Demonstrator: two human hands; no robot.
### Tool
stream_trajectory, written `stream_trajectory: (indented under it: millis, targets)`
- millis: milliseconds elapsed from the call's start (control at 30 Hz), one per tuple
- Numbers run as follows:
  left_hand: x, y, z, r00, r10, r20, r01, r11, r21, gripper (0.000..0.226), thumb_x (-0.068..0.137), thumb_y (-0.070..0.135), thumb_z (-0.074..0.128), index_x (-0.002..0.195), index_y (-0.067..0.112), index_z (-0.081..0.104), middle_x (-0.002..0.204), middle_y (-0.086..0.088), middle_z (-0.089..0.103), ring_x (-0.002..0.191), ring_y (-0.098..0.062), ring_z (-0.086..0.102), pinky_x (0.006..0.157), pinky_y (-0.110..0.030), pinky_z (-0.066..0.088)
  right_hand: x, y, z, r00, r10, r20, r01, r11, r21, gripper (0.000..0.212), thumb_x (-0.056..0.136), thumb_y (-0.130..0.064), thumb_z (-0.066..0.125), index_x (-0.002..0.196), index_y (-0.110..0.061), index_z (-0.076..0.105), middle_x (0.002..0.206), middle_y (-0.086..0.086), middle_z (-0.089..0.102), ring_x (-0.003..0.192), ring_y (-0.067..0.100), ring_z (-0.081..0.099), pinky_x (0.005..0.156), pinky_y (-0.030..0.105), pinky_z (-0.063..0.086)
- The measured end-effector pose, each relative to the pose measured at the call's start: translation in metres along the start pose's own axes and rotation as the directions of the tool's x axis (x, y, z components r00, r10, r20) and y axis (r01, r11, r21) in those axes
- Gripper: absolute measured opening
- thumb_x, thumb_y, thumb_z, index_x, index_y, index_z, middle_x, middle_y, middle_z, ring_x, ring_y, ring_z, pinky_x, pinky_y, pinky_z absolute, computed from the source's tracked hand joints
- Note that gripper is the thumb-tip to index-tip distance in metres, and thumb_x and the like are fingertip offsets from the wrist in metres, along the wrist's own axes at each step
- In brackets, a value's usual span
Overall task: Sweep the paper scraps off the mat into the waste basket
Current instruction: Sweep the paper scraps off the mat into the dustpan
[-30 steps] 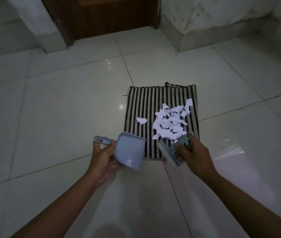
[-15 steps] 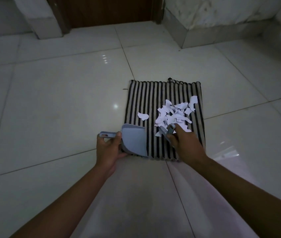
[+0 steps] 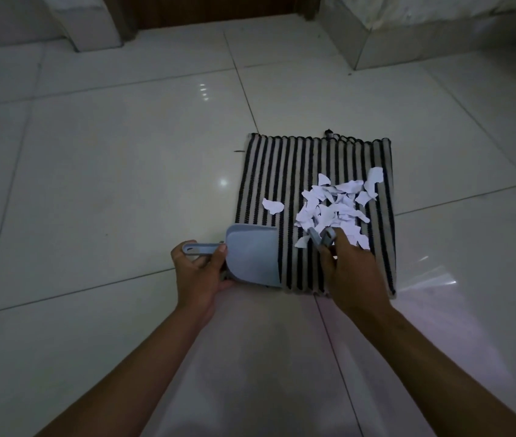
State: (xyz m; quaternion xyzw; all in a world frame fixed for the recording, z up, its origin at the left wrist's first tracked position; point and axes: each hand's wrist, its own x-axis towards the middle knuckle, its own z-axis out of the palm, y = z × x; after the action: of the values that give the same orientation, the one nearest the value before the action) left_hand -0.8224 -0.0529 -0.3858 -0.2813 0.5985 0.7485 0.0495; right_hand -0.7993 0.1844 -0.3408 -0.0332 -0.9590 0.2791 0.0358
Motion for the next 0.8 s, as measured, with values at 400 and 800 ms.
stream_trajectory:
  millis: [400, 800]
  targets:
    - [0.005, -0.001, 0.007, 1.000, -0.024, -0.003, 0.024, 1.000, -0.009, 0.049, 0.090, 0.011, 0.073, 0.120, 0.024, 0.036, 0.110, -0.018, 0.069, 0.093, -0.030, 0.071, 0.063, -0.046, 0.062, 0.009, 0.011, -0.007, 0.996, 0.088, -0.023, -0.083, 0.984, 0.155, 0.022, 0.102, -0.031, 0.044, 0.115, -0.016, 0.051, 0.074, 0.001, 0.069, 0.053, 0.011, 0.065, 0.045, 0.032, 0.056]
    - [0.007, -0.005, 0.009, 0.998, -0.063, -0.010, 0.063, 0.998, -0.020, 0.050, 0.088, 0.012, 0.075, 0.118, 0.023, 0.038, 0.117, -0.020, 0.063, 0.103, -0.035, 0.068, 0.069, -0.056, 0.061, 0.012, -0.007, 0.006, 0.997, 0.073, 0.017, -0.075, 0.950, 0.303, 0.010, 0.102, -0.030, 0.045, 0.107, -0.023, 0.048, 0.070, -0.003, 0.066, 0.051, 0.003, 0.063, 0.040, 0.015, 0.047]
